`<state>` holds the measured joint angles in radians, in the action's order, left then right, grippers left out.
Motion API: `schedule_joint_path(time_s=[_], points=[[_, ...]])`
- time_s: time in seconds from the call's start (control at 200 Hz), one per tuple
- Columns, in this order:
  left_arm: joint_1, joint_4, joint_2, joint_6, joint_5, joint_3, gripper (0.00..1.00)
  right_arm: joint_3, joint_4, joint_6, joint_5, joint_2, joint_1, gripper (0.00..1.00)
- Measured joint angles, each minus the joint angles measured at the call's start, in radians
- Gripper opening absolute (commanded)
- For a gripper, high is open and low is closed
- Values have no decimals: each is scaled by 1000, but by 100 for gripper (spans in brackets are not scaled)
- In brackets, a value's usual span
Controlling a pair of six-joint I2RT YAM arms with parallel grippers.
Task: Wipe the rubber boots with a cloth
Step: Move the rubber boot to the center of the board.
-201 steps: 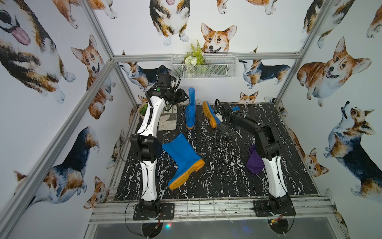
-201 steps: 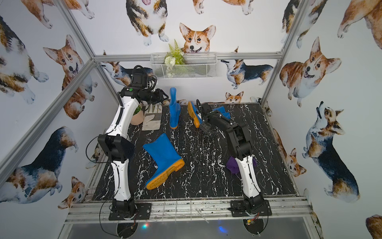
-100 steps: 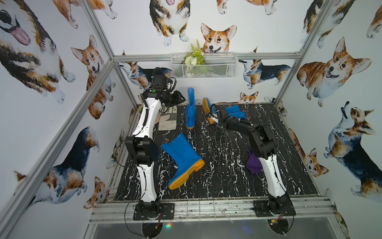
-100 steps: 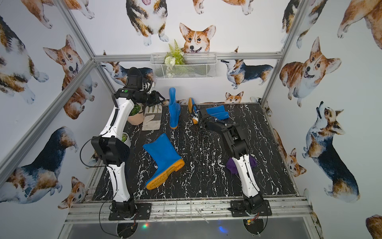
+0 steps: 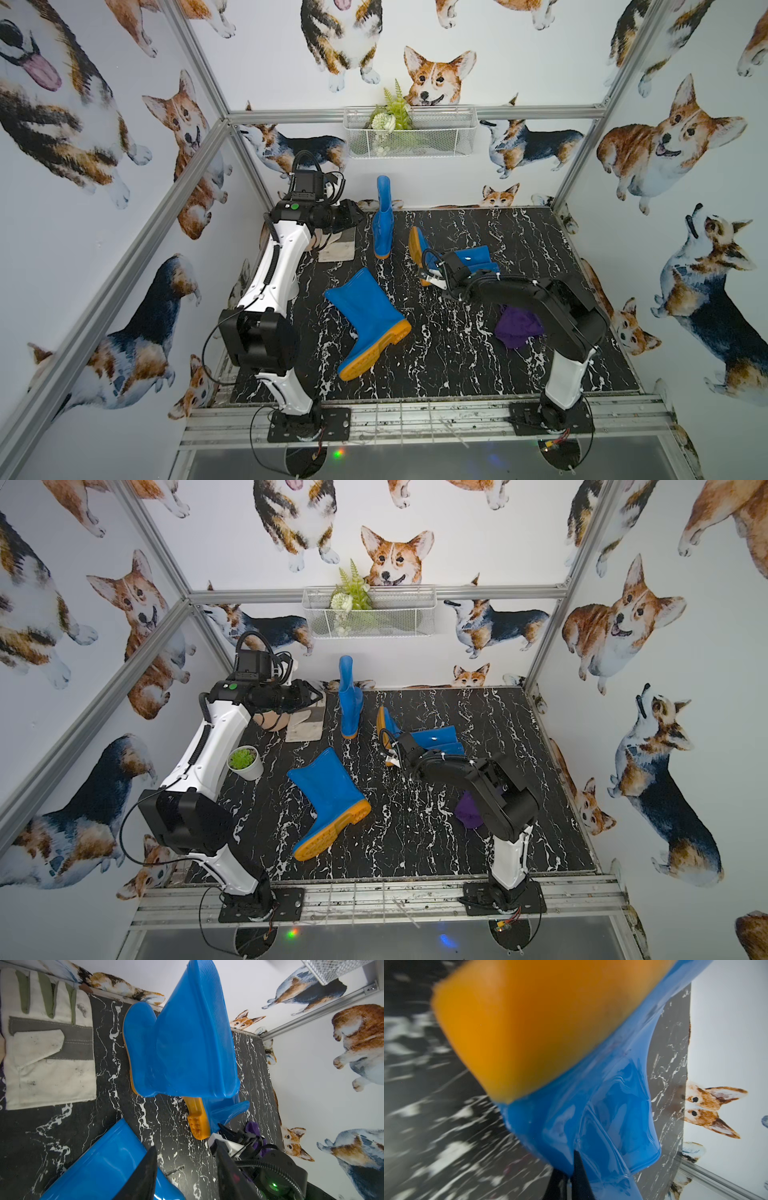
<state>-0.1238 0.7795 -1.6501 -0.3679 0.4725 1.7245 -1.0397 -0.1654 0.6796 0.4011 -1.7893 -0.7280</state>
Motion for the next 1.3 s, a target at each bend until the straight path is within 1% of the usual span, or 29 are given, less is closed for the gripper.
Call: schedule_joint_path(time_s=[0.07, 0.17, 0.215, 0.24, 0.265, 0.285, 0.3, 0.335, 0.36, 0.39, 0.4, 0.41, 0.425, 0.526, 0.661, 0.701, 0.741, 0.761, 0.811, 0.871, 0.916, 0.986, 1.031, 1.101, 1.196, 1.301], points=[[-1, -5, 64, -2, -1, -71, 47, 49, -37, -54, 7, 68, -42, 0], [-11, -34, 181, -4, -4, -214, 47, 84, -129, -195, -7, 172, -98, 0], [-23, -45, 225, -10, -5, -279, 47, 90, -169, -275, -23, 214, -115, 3], [-34, -56, 253, -12, -6, -323, 47, 93, -194, -326, -35, 239, -125, 6], [-43, -58, 274, -16, -10, -359, 47, 98, -214, -371, -48, 262, -131, 14], [-53, -60, 293, -24, -11, -390, 47, 102, -231, -411, -59, 282, -135, 22], [-59, -62, 306, -27, -14, -412, 47, 105, -242, -437, -65, 296, -136, 30], [-75, -66, 339, -31, -23, -462, 47, 116, -269, -508, -79, 332, -139, 54], [-86, -71, 362, -36, -28, -496, 46, 124, -286, -556, -87, 361, -143, 66], [-101, -74, 389, -43, -32, -537, 46, 135, -310, -616, -94, 399, -142, 75], [-105, -75, 397, -46, -34, -549, 46, 138, -317, -636, -96, 411, -142, 87], [-109, -77, 406, -49, -35, -562, 46, 141, -325, -656, -97, 425, -142, 96], [-115, -78, 416, -54, -37, -577, 46, 145, -333, -682, -97, 441, -143, 100], [-162, -97, 469, -80, -64, -662, 46, 158, -404, -835, -98, 558, -143, 100], [-246, -116, 494, -108, -95, -716, 46, 130, -515, -959, -64, 689, -142, 100], [-269, -122, 491, -116, -108, -722, 46, 111, -557, -1003, -45, 719, -126, 100], [-294, -127, 482, -127, -121, -723, 46, 87, -603, -1061, -26, 737, -76, 100], [-308, -132, 476, -134, -130, -723, 46, 76, -627, -1096, -19, 742, -35, 100], [-339, -147, 458, -142, -139, -722, 46, 64, -681, -1173, -14, 743, 110, 100], [-376, -156, 431, -158, -160, -711, 46, 82, -729, -1244, -52, 745, 317, 100], [-403, -160, 406, -166, -168, -696, 46, 111, -755, -1278, -87, 747, 448, 100], [-447, -163, 361, -175, -190, -662, 46, 151, -785, -1307, -189, 738, 583, 100], [-476, -166, 333, -180, -198, -643, 46, 168, -788, -1315, -227, 717, 634, 100], [-517, -176, 292, -187, -209, -623, 46, 189, -774, -1328, -300, 661, 672, 100], [-544, -193, 250, -202, -209, -617, 46, 214, -729, -1339, -401, 564, 683, 100], [-562, -203, 206, -213, -219, -603, 46, 220, -658, -1343, -452, 453, 685, 100]])
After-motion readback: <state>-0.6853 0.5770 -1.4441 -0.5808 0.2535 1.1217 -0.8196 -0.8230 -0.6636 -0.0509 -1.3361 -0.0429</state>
